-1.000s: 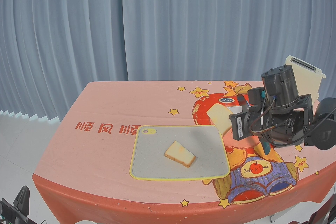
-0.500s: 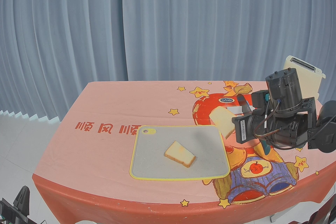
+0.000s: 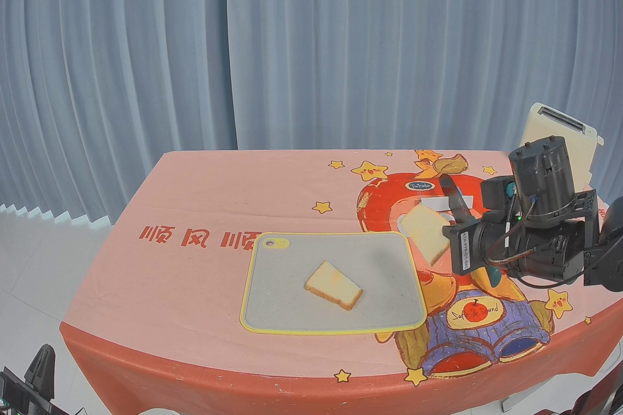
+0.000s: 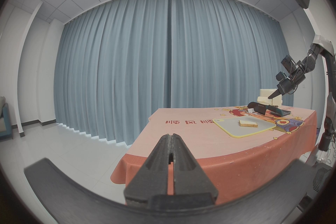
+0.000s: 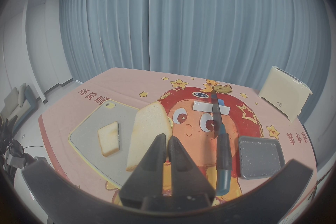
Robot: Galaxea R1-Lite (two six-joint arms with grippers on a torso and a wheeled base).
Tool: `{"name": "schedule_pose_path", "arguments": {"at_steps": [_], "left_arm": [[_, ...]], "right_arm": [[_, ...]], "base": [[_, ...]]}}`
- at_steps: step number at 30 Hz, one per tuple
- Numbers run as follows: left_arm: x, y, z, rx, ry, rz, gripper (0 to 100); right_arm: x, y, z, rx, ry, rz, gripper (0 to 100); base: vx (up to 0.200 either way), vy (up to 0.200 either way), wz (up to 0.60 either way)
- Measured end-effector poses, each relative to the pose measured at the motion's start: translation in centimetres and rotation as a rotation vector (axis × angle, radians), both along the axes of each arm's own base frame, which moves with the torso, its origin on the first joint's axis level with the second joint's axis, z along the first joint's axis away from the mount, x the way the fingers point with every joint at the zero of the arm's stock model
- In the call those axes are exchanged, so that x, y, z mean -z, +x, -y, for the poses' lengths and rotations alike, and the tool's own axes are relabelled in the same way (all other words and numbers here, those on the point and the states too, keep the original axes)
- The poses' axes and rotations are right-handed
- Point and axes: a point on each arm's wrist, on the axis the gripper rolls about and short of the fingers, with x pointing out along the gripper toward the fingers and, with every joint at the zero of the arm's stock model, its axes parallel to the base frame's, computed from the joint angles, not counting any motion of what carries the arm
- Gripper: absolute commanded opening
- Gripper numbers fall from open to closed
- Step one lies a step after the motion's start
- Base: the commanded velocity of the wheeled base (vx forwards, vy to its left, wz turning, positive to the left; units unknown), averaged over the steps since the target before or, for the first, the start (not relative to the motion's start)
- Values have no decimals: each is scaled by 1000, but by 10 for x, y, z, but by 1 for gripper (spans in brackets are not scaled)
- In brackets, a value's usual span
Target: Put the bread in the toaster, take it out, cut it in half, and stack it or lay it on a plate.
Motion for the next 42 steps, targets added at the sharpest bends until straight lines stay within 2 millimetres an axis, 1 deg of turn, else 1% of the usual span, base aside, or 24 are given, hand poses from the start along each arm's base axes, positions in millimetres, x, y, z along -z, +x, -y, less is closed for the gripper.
{"name": "schedule_pose_path", "arguments": {"at_steps": [5, 10, 17, 31, 42], "left_arm": [[0, 0, 0, 0, 0, 0, 0], [0, 0, 0, 0, 0, 0, 0], [0, 0, 0, 0, 0, 0, 0], [0, 0, 0, 0, 0, 0, 0], [0, 0, 0, 0, 0, 0, 0]], "right_arm": [[5, -6, 8, 9, -1, -5, 0], [5, -8, 14, 20, 35, 44, 0], [6, -12, 21, 31, 32, 49, 0], [4, -14, 25, 37, 36, 56, 0], [-1, -18, 28, 35, 44, 72, 0]], "base": [[0, 0, 0], [0, 0, 0], [0, 0, 0], [0, 0, 0], [0, 0, 0]]}}
